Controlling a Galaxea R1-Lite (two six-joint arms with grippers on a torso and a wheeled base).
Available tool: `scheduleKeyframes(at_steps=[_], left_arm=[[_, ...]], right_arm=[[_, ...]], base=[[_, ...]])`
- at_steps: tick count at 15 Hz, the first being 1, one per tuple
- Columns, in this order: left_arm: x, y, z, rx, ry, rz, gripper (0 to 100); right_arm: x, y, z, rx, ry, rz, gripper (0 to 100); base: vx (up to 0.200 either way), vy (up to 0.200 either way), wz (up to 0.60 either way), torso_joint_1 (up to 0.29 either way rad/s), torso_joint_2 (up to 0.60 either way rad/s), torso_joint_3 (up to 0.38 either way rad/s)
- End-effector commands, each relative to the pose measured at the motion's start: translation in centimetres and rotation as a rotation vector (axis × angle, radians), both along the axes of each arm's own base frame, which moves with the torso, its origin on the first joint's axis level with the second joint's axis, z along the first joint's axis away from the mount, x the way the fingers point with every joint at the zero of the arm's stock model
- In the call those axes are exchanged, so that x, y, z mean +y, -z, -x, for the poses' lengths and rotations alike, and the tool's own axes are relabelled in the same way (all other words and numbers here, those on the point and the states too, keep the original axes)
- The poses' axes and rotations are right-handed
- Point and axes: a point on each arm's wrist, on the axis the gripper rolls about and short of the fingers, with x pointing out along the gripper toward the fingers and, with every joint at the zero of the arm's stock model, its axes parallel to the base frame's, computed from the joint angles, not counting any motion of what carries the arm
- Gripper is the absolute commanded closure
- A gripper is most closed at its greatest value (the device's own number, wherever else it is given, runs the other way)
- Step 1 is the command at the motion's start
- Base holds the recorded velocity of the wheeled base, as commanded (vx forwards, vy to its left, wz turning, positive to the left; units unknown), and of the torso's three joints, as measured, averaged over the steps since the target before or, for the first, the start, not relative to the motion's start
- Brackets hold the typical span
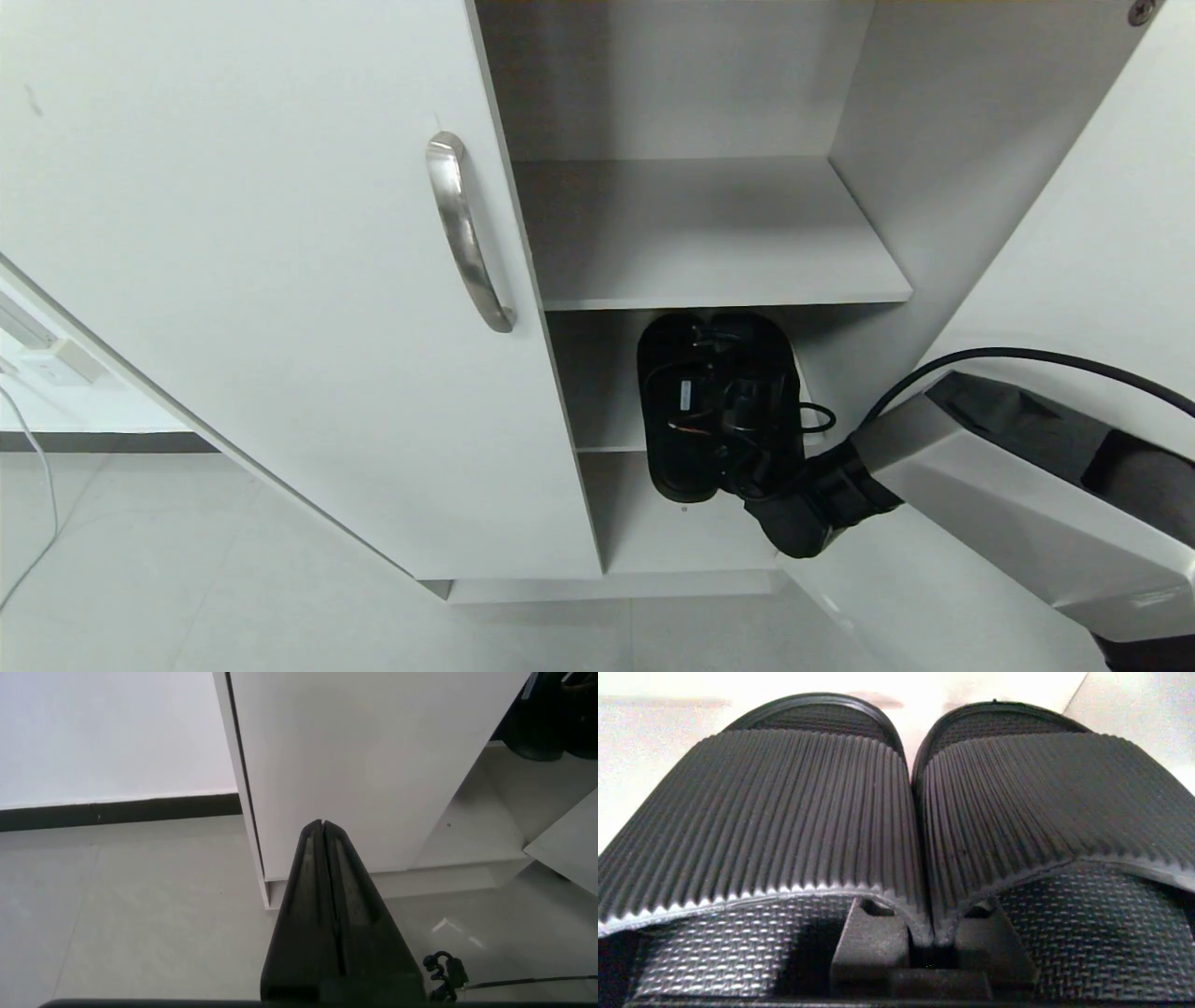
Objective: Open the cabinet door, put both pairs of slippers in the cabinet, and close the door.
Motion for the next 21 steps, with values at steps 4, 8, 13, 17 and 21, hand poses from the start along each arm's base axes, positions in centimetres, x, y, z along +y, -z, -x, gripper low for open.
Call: scheduleKeyframes(at_steps=[4, 8, 13, 17, 21], left_arm=[[0.0, 0.0, 0.0, 0.002, 0.0, -0.001, 100], [0.0, 0.0, 0.0, 0.002, 0.0, 0.0, 100], [0.0, 0.0, 0.0, 0.002, 0.0, 0.0, 100], [0.0, 0.0, 0.0, 0.002, 0.0, 0.0, 100], [0.0, 0.0, 0.0, 0.002, 0.0, 0.0, 100]], right_arm=[[-0.1, -0.7, -2.4, -0.039, 0.019, -0.025, 100], [0.3, -1.7, -3.1, -0.04, 0.019, -0.025, 100], [1.0, -1.2, -4.0, -0.021, 0.019, -0.012, 100], [1.1, -1.1, -4.4, -0.017, 0.022, -0.009, 100], [1.0, -0.6, -4.6, -0.01, 0.026, -0.004, 100]], base=[[0.0, 0.0, 0.0, 0.0, 0.0, 0.0], [0.0, 0.0, 0.0, 0.0, 0.0, 0.0], [0.0, 0.0, 0.0, 0.0, 0.0, 0.0], [0.0, 0.0, 0.0, 0.0, 0.0, 0.0], [0.0, 0.0, 0.0, 0.0, 0.0, 0.0]])
